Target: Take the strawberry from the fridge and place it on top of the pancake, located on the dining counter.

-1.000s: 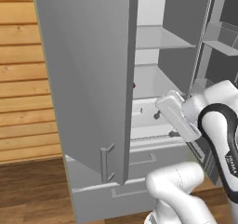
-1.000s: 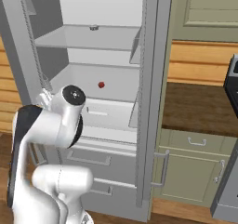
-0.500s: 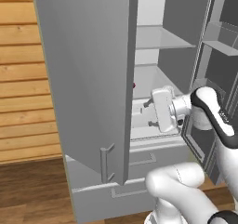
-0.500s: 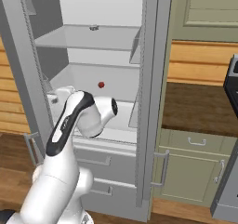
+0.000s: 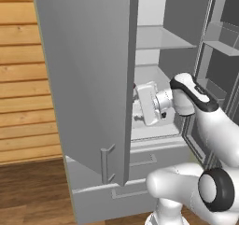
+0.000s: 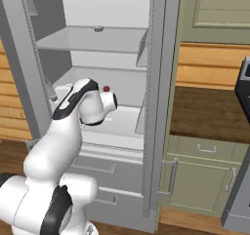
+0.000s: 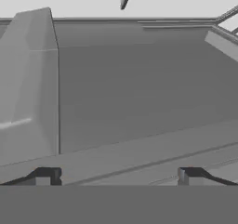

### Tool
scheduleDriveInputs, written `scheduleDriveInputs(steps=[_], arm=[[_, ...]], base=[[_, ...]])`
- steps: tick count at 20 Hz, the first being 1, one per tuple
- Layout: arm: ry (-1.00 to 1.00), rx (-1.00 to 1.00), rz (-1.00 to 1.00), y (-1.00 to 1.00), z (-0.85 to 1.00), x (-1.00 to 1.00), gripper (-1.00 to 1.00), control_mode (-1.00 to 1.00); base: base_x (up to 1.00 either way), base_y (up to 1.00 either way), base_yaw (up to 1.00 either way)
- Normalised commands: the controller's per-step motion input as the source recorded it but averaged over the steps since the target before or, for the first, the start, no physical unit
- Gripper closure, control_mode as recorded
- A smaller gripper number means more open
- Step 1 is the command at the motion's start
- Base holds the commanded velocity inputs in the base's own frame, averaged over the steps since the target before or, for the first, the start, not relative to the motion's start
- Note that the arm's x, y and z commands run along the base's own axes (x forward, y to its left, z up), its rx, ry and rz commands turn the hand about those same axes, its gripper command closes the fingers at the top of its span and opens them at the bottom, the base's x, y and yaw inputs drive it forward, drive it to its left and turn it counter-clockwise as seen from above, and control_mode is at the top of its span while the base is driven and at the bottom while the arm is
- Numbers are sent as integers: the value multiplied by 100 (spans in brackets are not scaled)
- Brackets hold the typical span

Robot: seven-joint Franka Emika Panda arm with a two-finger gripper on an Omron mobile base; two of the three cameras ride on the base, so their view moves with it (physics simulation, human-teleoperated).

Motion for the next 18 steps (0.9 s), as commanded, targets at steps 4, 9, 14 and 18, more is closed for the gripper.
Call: scheduleDriveInputs(steps=[4,9,14,18], arm=[[0,11,25,53,-1,44,-100,-100],[0,13,25,55,0,3,-100,-100],[-4,8,7,63,0,-29,-100,-100],[-6,1,0,88,-1,-60,-100,-100]], base=[[0,0,0],[0,0,0],[0,0,0],[0,0,0]])
